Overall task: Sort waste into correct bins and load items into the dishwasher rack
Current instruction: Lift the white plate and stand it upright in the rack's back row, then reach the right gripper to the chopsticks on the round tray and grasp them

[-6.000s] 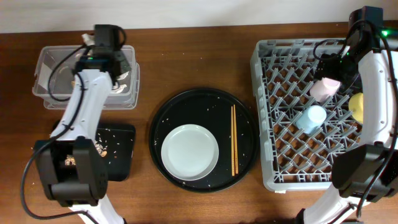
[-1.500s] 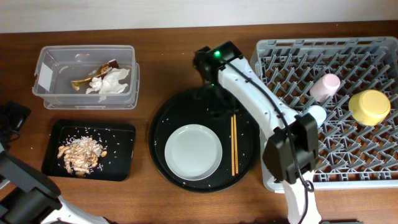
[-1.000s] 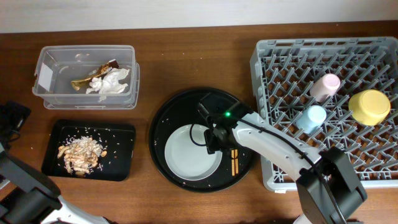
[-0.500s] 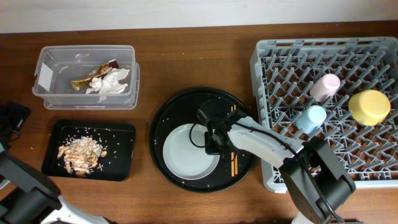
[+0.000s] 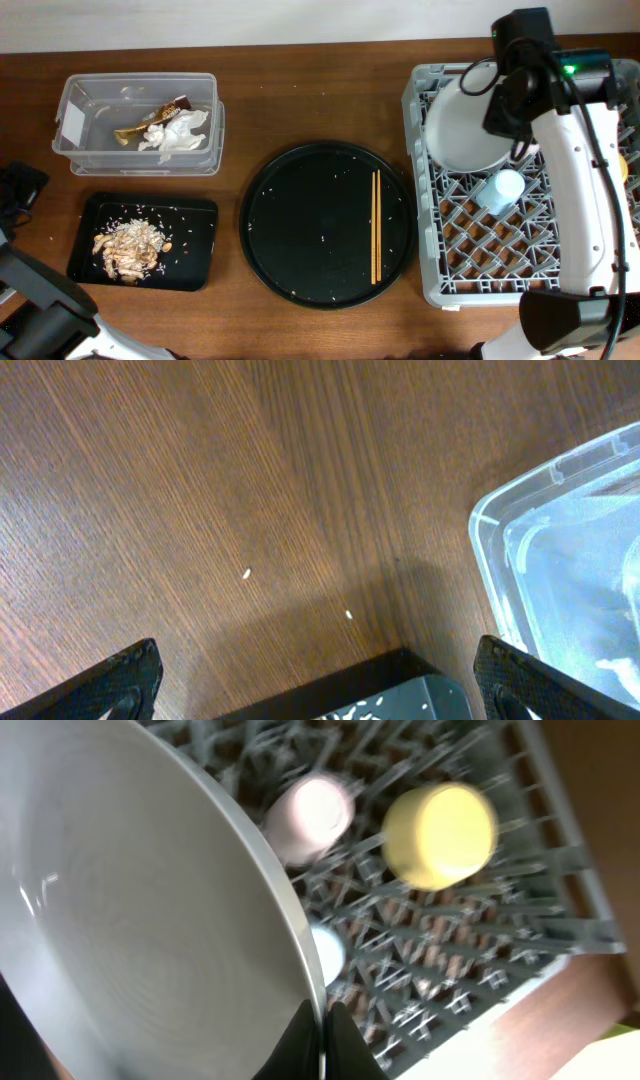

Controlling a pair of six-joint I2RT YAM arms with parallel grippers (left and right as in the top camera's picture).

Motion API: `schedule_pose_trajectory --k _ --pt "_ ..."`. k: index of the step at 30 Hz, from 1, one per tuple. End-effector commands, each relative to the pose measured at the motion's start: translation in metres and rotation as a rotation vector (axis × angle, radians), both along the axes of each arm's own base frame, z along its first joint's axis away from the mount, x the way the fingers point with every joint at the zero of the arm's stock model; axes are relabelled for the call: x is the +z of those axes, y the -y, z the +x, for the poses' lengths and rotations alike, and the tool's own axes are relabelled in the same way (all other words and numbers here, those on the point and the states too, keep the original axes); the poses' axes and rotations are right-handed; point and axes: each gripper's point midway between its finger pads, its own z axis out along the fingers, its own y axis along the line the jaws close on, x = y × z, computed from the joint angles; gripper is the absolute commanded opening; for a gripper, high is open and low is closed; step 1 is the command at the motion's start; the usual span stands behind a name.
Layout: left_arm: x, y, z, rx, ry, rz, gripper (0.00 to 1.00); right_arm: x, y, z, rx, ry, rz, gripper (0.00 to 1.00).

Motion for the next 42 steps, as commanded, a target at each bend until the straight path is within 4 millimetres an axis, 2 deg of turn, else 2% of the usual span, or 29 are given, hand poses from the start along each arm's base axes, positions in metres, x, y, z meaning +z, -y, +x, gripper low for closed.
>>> schedule_pose_trajectory --k 1,3,7,9,11,14,15,16,17,19,20,21,22,23,24,25,26,28,30,31,32,34,36,40,42 --pt "0.013 -0.003 0.002 0.006 0.031 0.026 0.99 0.005 0.034 0.016 -0.08 0.04 -0.147 0.04" --pt "0.013 -0.003 0.002 0.006 0.03 0.026 0.99 0.001 0.045 0.029 -0.108 0.048 -0.226 0.04" --pt "0.013 -0.003 0.002 0.006 0.03 0.026 0.99 -0.034 0.049 0.056 -0.112 -0.003 -0.266 0.04" --pt "0.009 0.004 -0.005 0.006 0.0 -0.003 0.99 -0.053 0.049 0.067 -0.108 -0.033 -0.272 0.04" --pt "0.009 0.004 -0.005 0.006 -0.001 -0.003 0.99 -0.062 0.044 0.073 -0.097 -0.041 -0.272 0.04" --pt "0.009 0.004 -0.005 0.006 0.0 -0.003 1.0 -0.062 0.02 0.08 -0.041 -0.028 -0.273 0.04" --pt "0.009 0.004 -0.005 0.006 0.0 -0.003 0.99 -0.062 0.014 0.08 -0.027 -0.028 -0.272 0.09" --pt "0.009 0.004 -0.005 0.006 0.0 -0.003 0.99 -0.062 0.007 0.079 -0.012 -0.033 -0.259 0.27" --pt "0.009 0.004 -0.005 0.006 0.0 -0.003 0.99 -0.06 0.001 0.076 0.004 -0.036 -0.232 0.6" --pt "0.009 0.004 -0.005 0.006 0.0 -0.003 0.99 -0.037 -0.017 0.065 0.042 -0.011 -0.101 0.62" --pt "0.009 0.004 -0.005 0.006 0.0 -0.003 0.99 -0.013 -0.034 0.056 0.081 0.029 0.02 0.63" --pt "0.009 0.004 -0.005 0.006 0.0 -0.003 0.99 0.003 -0.043 0.048 0.103 0.052 0.082 0.67" --pt "0.009 0.004 -0.005 0.006 0.0 -0.003 0.99 0.026 -0.071 0.03 0.179 0.076 0.251 0.99" --pt "0.009 0.004 -0.005 0.006 0.0 -0.003 0.99 0.036 -0.107 0.016 0.364 0.054 0.413 1.0" --pt "0.009 0.004 -0.005 0.006 0.0 -0.003 0.99 0.037 -0.13 0.002 0.462 0.014 0.514 1.0" --pt "0.009 0.004 -0.005 0.006 0.0 -0.003 0.99 0.031 -0.144 -0.011 0.501 -0.048 0.554 0.96" --pt "0.009 0.004 -0.005 0.006 0.0 -0.003 0.99 0.018 -0.162 -0.021 0.548 -0.113 0.558 0.96" --pt "0.009 0.004 -0.005 0.006 0.0 -0.003 0.99 -0.038 -0.2 -0.043 0.618 -0.313 0.535 0.93" --pt "0.009 0.004 -0.005 0.006 0.0 -0.003 1.0 -0.092 -0.221 -0.052 0.629 -0.403 0.532 0.91" --pt "0.009 0.004 -0.005 0.006 0.0 -0.003 0.99 -0.138 -0.234 -0.059 0.6 -0.438 0.534 0.81" --pt "0.009 0.004 -0.005 0.006 0.0 -0.003 0.99 -0.161 -0.24 -0.059 0.577 -0.426 0.541 0.77" --pt "0.009 0.004 -0.005 0.006 0.0 -0.003 0.99 -0.195 -0.25 -0.059 0.503 -0.388 0.565 0.6" --pt "0.009 0.004 -0.005 0.006 0.0 -0.003 0.99 -0.216 -0.256 -0.056 0.467 -0.339 0.561 0.58" --pt "0.009 0.004 -0.005 0.006 0.0 -0.003 0.99 -0.23 -0.233 -0.041 0.377 -0.266 0.4 0.56" --pt "0.009 0.004 -0.005 0.006 0.0 -0.003 0.99 -0.238 -0.234 -0.037 0.375 -0.266 0.393 0.56"
